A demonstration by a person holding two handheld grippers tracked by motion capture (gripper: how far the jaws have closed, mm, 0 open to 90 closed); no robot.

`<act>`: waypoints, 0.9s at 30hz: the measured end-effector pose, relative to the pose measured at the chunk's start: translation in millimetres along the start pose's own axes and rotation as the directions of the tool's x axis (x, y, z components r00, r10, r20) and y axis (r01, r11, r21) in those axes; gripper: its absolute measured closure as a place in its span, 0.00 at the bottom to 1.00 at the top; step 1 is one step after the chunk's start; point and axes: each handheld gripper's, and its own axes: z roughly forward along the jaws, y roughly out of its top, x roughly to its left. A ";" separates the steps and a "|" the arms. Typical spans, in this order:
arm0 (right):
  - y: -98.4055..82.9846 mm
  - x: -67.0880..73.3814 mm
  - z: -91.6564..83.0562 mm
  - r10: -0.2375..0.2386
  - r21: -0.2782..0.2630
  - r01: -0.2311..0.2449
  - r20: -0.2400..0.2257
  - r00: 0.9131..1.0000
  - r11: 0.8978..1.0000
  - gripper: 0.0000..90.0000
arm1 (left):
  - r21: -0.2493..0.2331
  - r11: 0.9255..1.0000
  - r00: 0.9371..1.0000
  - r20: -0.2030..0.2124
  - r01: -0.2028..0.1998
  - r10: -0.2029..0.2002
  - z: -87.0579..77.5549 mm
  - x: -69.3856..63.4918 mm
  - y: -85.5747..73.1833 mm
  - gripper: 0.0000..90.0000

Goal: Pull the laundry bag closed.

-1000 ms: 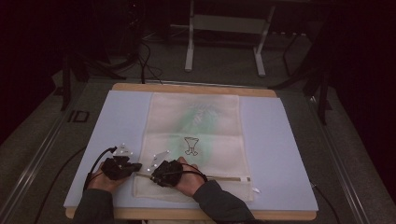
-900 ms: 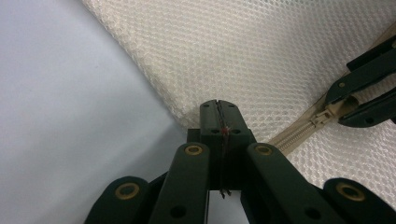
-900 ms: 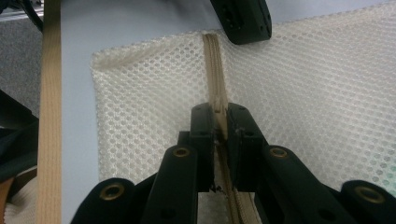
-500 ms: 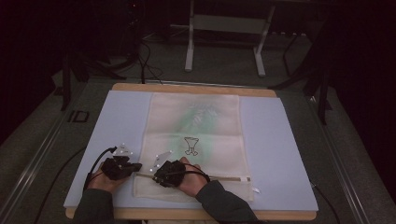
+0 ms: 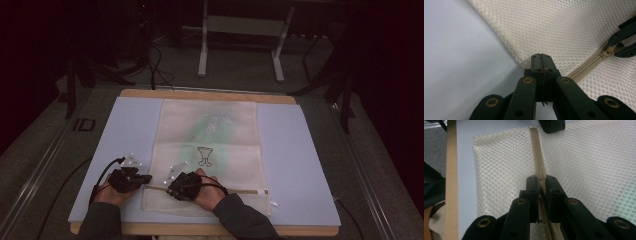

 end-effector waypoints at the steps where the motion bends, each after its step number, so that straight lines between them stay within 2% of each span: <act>1: -0.3 0.0 -0.3 0.001 0.002 -0.001 0.000 1.000 1.000 0.91 | 0.000 1.000 1.000 0.001 0.001 -0.001 0.0 0.1 0.0 1.00; 27: -9.4 0.0 -11.7 -0.015 0.021 0.015 0.014 1.000 1.000 0.91 | 0.001 1.000 1.000 0.000 0.001 -0.001 -0.1 0.0 0.1 1.00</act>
